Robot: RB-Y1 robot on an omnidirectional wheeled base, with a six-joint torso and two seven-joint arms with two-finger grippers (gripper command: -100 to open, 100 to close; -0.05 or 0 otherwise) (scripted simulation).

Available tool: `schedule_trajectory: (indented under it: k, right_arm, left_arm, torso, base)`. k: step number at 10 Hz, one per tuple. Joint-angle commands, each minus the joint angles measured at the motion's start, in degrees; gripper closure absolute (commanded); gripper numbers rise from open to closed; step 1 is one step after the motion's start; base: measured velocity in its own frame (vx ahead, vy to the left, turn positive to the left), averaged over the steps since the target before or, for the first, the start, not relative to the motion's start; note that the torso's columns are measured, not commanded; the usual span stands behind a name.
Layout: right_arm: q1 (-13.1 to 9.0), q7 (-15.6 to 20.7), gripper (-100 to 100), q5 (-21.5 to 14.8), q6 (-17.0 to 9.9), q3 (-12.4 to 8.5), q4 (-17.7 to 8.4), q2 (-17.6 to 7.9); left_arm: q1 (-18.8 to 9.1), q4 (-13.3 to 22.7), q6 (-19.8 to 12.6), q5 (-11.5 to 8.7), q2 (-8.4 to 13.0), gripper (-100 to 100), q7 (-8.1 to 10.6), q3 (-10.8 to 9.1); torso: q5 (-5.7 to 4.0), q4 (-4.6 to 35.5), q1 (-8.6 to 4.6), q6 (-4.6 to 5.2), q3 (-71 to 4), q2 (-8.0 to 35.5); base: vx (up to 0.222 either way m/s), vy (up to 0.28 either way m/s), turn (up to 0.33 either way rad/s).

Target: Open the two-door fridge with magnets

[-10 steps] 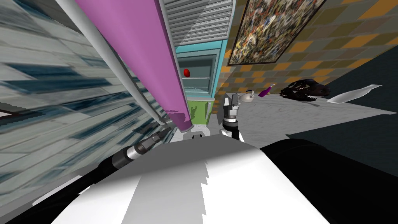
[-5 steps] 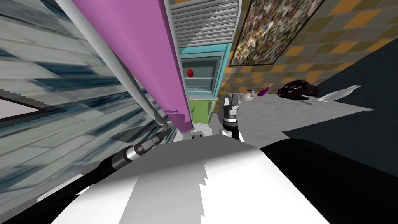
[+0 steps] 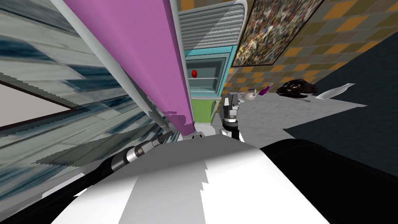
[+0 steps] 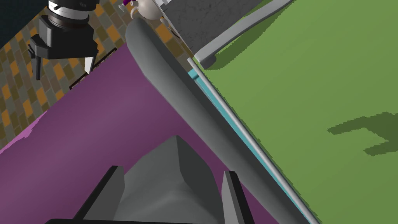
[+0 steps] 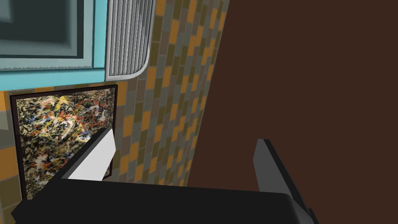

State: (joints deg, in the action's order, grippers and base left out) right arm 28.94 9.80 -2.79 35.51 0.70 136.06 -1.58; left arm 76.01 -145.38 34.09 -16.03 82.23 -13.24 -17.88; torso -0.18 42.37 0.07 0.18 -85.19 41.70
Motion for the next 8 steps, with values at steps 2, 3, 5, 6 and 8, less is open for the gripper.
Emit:
schedule_trajectory:
  k: [2, 3, 5, 6, 8]
  right_arm:
    - [0.0, 0.0, 0, 0.0, 0.0, 0.0, 0.0, 0.0]
    - [0.0, 0.0, 0, 0.0, 0.0, 0.0, 0.0, 0.0]
    - [0.0, 0.0, 0, 0.0, 0.0, 0.0, 0.0, 0.0]
    - [0.0, 0.0, 0, 0.0, 0.0, 0.0, 0.0, 0.0]
    - [0.0, 0.0, 0, 0.0, 0.0, 0.0, 0.0, 0.0]
  left_arm:
    - [1.2, -0.2, 3.7, 0.3, 3.5, 100, -1.26, -1.19]
    - [1.2, -0.2, 3.7, 0.3, 3.5, 100, -1.26, -1.19]
    - [3.2, -0.2, 3.6, -0.1, 5.1, -100, -0.81, -3.22]
    - [3.8, -0.7, 3.2, -1.1, 6.0, -100, -0.17, -4.94]
    - [4.3, -1.2, 2.9, -2.2, 6.9, -100, 0.47, -7.52]
  torso:
    - [-0.1, 0.0, -0.25, 0.05, -0.1, -0.2]
    - [-0.05, 0.0, -0.12, 0.04, -0.1, -0.1]
    - [-0.09, 0.0, -0.34, 0.0, 0.0, 0.0]
    - [-0.25, -0.1, -0.19, -0.08, -0.1, 0.3]
    - [0.06, -0.2, -0.25, -0.08, 0.4, 0.3]
  base:
    - [-0.003, 0.291, -0.07]
    - [-0.004, 0.248, -0.033]
    - [-0.006, 0.184, 0.007]
    - [-0.006, -0.031, 0.179]
    - [-0.012, -0.023, 0.063]
